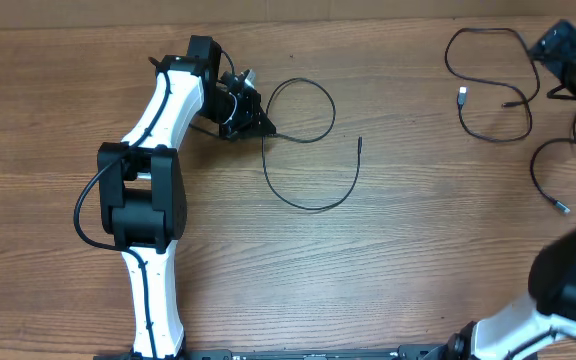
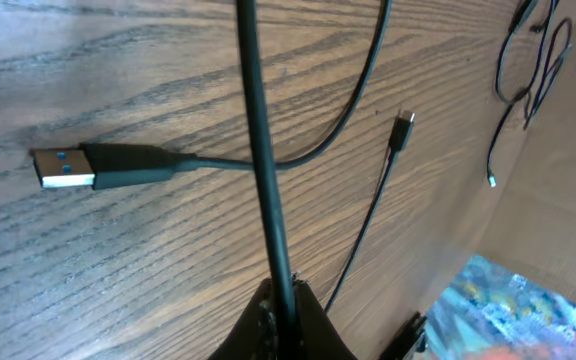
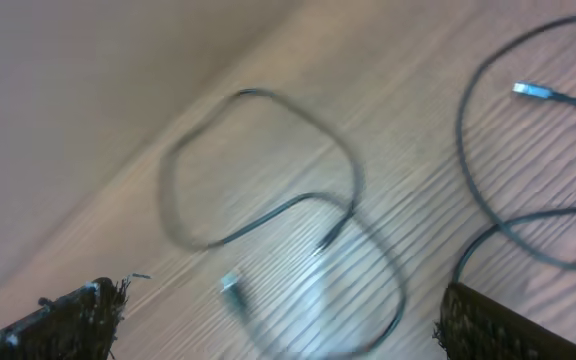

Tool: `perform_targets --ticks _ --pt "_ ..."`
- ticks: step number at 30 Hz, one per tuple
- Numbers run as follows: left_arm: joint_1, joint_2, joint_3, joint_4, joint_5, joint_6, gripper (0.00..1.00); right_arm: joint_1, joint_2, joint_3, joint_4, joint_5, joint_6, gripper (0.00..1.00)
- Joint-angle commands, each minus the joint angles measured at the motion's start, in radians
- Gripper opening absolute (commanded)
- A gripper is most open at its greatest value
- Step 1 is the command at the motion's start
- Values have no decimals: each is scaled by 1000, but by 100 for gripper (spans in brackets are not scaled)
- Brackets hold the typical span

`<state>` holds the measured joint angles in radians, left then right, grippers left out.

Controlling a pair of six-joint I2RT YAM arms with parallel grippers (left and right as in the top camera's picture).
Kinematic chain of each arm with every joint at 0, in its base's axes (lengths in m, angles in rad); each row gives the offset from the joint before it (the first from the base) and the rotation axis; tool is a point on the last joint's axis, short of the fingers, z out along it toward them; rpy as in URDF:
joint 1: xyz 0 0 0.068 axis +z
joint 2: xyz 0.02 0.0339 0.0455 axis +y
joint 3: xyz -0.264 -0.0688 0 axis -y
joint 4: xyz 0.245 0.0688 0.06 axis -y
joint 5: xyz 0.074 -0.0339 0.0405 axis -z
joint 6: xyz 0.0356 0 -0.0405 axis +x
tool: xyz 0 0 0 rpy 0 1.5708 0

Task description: Untangle cables

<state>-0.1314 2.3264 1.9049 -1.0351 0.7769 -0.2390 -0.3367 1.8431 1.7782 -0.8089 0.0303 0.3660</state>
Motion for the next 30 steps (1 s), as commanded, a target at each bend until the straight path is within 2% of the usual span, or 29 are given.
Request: perform_targets --ticks 1,4,7,13,19,26,30 --pt "-8 -25 22 0 34 74 6 63 -61 11 -103 -225 -1 100" --pt "-8 -25 23 0 51 87 6 113 -66 10 -203 -399 -2 100" --pt "-6 -26 23 0 55 103 5 179 -66 8 -283 -462 -11 100" --pt "-6 -43 23 0 83 118 5 379 -66 8 -385 -436 -149 100" --pt "-9 -77 23 76 83 127 4 546 -75 8 -386 -304 -154 100" --pt "-55 -77 23 316 78 -27 4 583 -146 8 -392 -304 -154 100" --pt "-80 -77 24 419 93 -130 4 589 -172 8 -451 -304 -207 100"
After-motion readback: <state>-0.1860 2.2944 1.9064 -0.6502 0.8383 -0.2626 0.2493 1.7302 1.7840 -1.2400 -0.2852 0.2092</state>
